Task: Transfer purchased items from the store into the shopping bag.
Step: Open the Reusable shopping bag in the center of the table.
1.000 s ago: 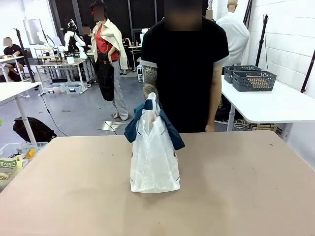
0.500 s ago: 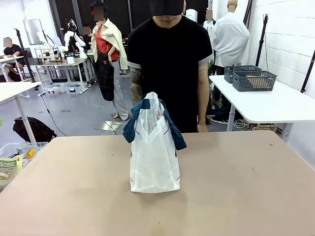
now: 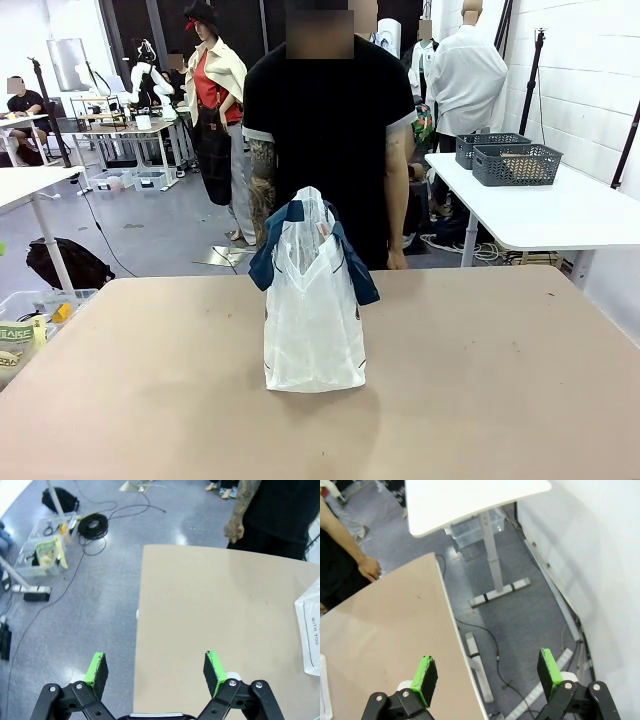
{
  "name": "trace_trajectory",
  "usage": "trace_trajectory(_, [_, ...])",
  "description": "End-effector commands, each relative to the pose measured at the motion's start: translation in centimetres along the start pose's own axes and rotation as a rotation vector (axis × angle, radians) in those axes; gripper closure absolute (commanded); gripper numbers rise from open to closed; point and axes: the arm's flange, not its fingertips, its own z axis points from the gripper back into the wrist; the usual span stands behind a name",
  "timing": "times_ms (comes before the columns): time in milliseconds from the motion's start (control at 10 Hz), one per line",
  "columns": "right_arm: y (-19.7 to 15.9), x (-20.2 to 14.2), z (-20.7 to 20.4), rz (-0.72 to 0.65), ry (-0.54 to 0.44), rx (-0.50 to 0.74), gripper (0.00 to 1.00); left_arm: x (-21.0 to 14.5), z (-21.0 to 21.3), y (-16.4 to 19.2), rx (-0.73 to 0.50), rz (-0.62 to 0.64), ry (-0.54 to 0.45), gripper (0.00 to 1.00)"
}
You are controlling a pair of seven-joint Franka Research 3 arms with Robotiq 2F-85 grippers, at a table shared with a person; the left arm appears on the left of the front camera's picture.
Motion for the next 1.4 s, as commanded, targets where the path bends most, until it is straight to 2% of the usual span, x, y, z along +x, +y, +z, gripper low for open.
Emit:
trace_trajectory(0, [6.5, 3.3, 4.3, 0.129, -0.034, 0.047, 0.00, 5.8, 0.3, -5.6, -0.050, -0.153, -0.020, 0.00])
trace_trajectory(200, [14.7, 5.5, 8.1, 0.297, -0.040, 0.133, 0.00, 10.3, 1.1, -11.6, -0.119, -0.302, -0.034, 0.00])
trace_trajectory(400, [23.3, 5.7, 10.6, 0.491, -0.006, 0.269, 0.00, 13.5, 0.9, -18.7, -0.188, -0.427, 0.003, 0.00])
trace_trajectory(600, [29.7, 4.4, 10.5, 0.688, 0.061, 0.328, 0.00, 13.9, -0.3, -23.7, -0.253, -0.486, 0.032, 0.00])
trace_trajectory(700, [31.4, 3.7, 10.2, 0.727, 0.090, 0.330, 0.00, 13.3, -0.8, -24.7, -0.323, -0.473, 0.066, 0.00])
trace_trajectory(800, [29.2, 3.7, 12.3, 0.601, 0.017, 0.297, 0.00, 13.2, 0.5, -23.8, -0.211, -0.467, 0.007, 0.00])
trace_trajectory(900, [29.2, 3.7, 12.3, 0.601, 0.017, 0.297, 0.00, 13.2, 0.5, -23.8, -0.211, -0.467, 0.007, 0.00])
trace_trajectory(1000, [29.2, 3.7, 12.3, 0.601, 0.017, 0.297, 0.00, 13.0, -0.8, -26.0, -0.256, -0.478, 0.036, 0.00])
trace_trajectory(1100, [31.2, 3.1, 11.7, 0.647, 0.047, 0.325, 0.00, 11.4, -0.3, -24.2, -0.261, -0.302, 0.043, 0.00])
trace_trajectory(1200, [32.3, 2.8, 12.2, 0.624, 0.051, 0.370, 0.00, 11.7, -0.3, -25.2, -0.299, -0.286, -0.033, 0.00])
trace_trajectory(1300, [35.7, 2.9, 12.5, 0.640, 0.085, 0.411, 0.00, 13.5, -0.6, -27.5, -0.342, -0.313, -0.087, 0.00])
